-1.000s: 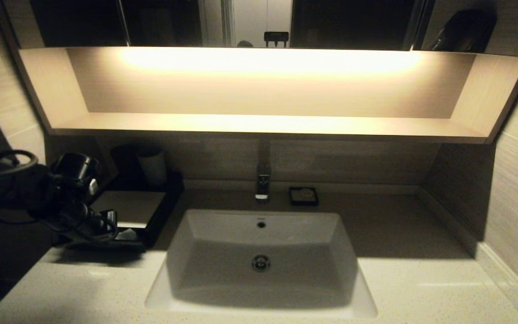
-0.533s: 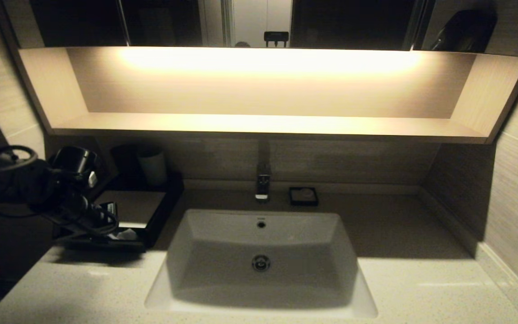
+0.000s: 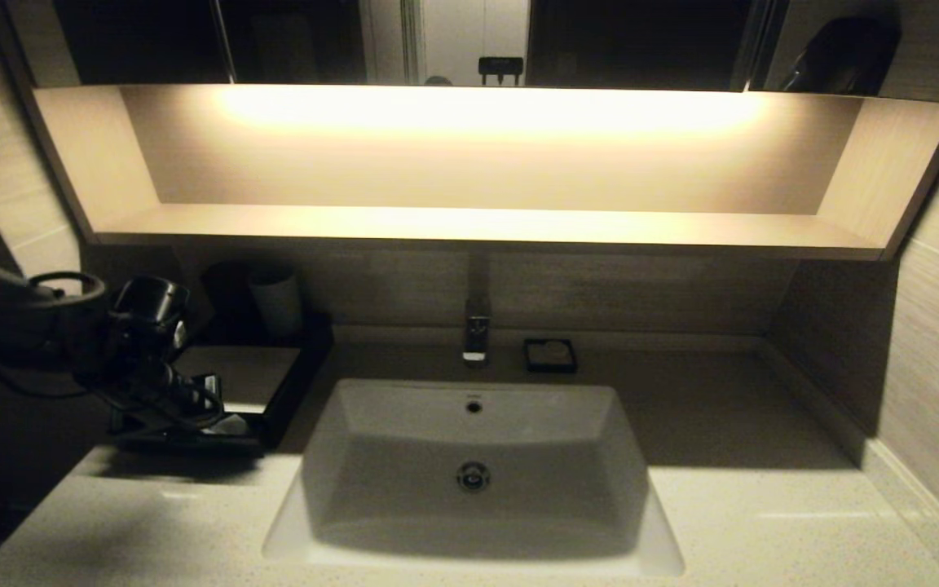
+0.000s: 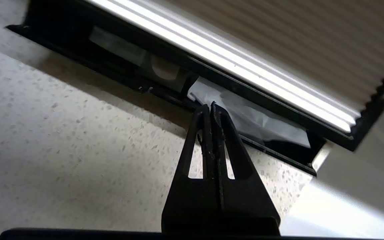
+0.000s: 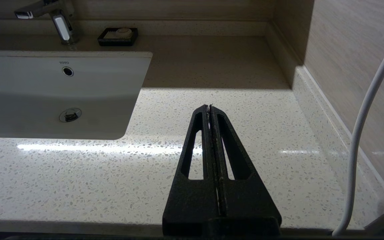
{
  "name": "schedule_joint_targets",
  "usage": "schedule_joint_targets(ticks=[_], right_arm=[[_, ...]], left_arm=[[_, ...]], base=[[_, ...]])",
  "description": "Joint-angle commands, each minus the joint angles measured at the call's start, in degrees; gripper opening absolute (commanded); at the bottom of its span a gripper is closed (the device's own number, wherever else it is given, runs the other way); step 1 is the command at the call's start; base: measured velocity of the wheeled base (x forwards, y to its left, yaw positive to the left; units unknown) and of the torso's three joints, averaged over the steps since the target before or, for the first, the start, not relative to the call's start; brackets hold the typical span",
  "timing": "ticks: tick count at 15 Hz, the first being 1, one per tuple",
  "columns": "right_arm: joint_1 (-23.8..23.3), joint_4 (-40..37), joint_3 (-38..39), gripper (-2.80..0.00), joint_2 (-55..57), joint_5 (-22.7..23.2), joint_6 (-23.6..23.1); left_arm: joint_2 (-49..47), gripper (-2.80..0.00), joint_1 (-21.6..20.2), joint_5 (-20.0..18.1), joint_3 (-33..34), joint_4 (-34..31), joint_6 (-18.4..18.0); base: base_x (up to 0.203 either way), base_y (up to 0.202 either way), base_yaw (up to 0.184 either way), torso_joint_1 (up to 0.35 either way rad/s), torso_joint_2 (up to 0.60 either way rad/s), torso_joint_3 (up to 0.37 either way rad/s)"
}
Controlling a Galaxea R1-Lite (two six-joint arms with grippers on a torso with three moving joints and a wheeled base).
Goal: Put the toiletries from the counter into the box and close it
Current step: Close the drawer
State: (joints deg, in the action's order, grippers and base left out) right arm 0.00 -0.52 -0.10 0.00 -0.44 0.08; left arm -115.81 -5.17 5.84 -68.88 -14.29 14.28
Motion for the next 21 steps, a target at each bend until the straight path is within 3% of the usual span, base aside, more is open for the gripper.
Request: schedule_joint_targets(ticks=[1,12,21], right_arm=[[0.0,0.0,0.0,-2.80,0.0,0.0,0.0],[0.0,0.0,0.0,-2.80,0.0,0.0,0.0],[0.0,0.0,0.0,-2.80,0.0,0.0,0.0]], left_arm=[[-1.6,-2.80,0.1,0.0,-0.1,0.9,0.1],[-3.9,-2.80,0.1,0.1,-0.2,3.7,0.4],[2.8,-2.80,-0.1,0.0,1.8,2.9,0.8]], base=[[0.000,0.000,0.000,0.000,0.00,0.000],[0.000,0.000,0.000,0.000,0.00,0.000],[0.000,0.000,0.000,0.000,0.00,0.000]])
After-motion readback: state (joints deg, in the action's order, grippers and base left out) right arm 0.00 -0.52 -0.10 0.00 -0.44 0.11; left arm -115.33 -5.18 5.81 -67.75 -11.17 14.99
